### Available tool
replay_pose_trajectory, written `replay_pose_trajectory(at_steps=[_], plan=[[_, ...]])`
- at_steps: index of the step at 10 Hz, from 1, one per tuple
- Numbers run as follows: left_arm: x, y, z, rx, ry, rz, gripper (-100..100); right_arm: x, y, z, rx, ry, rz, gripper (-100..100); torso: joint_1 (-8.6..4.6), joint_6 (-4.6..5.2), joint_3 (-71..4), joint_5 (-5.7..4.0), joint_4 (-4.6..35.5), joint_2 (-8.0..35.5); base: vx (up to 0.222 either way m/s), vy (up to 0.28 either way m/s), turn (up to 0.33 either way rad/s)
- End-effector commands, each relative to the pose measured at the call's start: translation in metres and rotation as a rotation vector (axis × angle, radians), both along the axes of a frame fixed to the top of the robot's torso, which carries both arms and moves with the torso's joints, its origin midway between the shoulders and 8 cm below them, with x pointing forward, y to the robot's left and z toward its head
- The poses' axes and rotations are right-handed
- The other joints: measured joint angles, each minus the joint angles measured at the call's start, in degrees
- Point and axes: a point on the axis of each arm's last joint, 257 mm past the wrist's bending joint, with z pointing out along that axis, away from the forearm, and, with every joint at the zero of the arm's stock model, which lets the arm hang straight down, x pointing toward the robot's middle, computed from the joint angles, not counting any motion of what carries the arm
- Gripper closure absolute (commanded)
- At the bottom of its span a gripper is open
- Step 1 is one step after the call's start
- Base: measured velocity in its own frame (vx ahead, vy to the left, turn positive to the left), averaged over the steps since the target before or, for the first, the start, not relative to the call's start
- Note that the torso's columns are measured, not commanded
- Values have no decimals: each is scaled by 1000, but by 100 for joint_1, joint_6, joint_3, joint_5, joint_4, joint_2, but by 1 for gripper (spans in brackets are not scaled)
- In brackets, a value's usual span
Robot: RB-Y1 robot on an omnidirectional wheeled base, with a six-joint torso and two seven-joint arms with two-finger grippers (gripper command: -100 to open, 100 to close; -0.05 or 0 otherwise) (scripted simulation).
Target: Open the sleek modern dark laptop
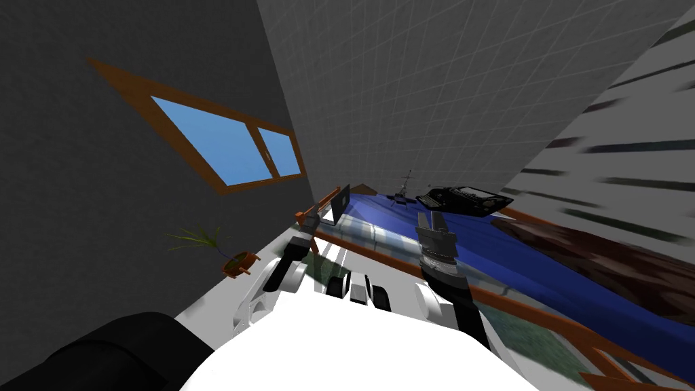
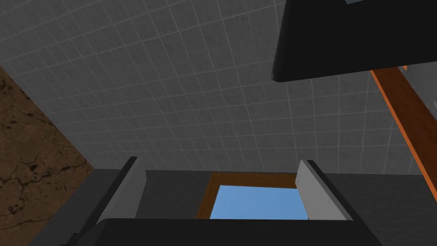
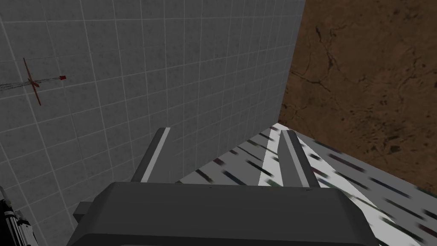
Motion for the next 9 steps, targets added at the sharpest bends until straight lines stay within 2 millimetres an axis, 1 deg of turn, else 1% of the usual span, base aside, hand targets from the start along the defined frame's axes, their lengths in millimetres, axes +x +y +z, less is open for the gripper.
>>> replay_pose_trajectory(at_steps=[1,9], plan=[[3,2,-8,22,44,10,-100,0,0,0,0,0,0,0,1,0,0,0,0,0,29,14,-97],[9,11,-34,139,192,38,-100,0,0,0,0,0,0,0,3,0,-2,1,-1,-3,37,23,-109]])
